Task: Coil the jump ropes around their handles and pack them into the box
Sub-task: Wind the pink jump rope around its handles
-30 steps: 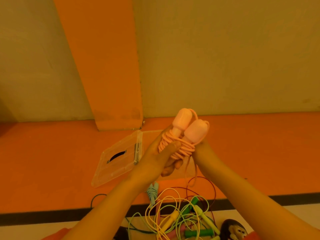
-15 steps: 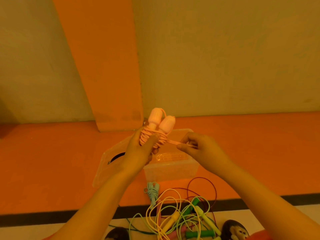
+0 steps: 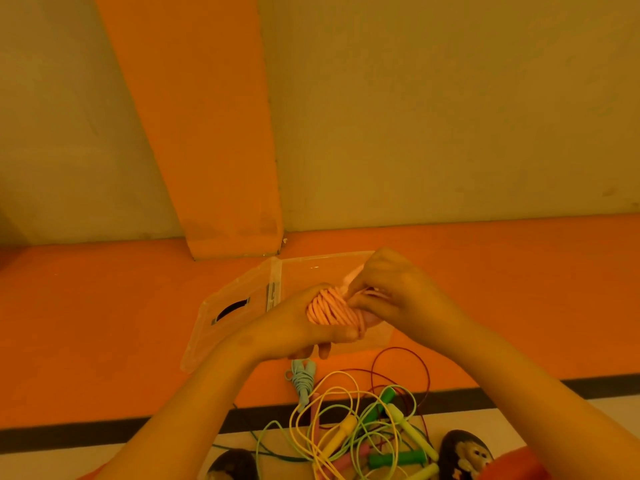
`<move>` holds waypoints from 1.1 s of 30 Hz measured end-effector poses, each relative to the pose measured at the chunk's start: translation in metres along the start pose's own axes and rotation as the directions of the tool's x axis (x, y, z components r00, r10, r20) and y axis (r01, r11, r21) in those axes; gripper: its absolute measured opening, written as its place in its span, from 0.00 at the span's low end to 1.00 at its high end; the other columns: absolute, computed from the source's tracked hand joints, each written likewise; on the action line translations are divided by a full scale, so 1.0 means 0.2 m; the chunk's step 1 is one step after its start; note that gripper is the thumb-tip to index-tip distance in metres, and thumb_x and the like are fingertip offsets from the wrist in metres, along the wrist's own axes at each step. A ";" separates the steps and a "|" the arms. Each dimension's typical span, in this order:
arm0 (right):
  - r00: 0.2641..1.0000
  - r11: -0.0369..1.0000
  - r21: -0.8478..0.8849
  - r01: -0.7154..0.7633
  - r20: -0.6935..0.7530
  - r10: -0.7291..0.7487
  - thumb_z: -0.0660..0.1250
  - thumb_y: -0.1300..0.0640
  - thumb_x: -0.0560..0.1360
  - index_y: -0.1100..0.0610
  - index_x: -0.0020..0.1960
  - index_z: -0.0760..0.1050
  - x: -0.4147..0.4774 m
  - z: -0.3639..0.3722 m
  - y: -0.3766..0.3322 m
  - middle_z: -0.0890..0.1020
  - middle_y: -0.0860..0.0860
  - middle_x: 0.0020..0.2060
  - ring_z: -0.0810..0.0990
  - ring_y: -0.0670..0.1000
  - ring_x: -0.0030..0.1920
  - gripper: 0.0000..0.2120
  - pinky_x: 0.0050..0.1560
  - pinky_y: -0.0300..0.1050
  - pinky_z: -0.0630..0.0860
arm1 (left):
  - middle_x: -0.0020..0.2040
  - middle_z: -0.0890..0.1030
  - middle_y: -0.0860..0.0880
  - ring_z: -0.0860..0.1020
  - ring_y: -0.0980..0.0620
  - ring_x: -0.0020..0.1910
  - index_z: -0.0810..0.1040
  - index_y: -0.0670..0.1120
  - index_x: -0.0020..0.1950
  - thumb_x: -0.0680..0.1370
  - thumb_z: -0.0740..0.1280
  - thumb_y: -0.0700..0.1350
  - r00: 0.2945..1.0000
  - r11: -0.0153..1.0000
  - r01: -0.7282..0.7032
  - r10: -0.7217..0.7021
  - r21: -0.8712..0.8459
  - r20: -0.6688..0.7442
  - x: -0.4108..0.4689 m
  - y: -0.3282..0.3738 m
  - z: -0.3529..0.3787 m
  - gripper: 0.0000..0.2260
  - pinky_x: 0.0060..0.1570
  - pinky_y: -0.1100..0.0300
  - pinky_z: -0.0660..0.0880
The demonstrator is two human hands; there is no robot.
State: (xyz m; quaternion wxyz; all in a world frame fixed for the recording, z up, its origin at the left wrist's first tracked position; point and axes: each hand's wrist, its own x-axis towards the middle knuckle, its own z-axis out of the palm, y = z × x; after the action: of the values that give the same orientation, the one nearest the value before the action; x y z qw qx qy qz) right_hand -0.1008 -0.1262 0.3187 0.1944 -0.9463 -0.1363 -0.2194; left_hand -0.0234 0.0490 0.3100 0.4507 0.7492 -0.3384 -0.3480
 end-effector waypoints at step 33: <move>0.946 0.839 0.445 -0.314 0.074 0.315 0.72 0.59 0.72 0.45 0.36 0.77 0.03 0.03 0.03 0.81 0.45 0.36 0.79 0.46 0.41 0.11 0.46 0.47 0.74 | 0.67 0.69 0.53 0.72 0.53 0.63 0.59 0.54 0.73 0.74 0.65 0.64 0.884 0.408 0.034 0.414 0.912 -0.218 0.02 -0.04 0.07 0.32 0.54 0.57 0.70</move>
State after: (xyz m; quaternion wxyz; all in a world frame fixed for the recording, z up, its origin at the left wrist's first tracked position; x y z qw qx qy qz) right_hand -0.0910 -0.1283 0.3138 0.4420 -0.8844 -0.0264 -0.1479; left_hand -0.0316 0.0425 0.2963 0.0799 0.8816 -0.4525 0.1077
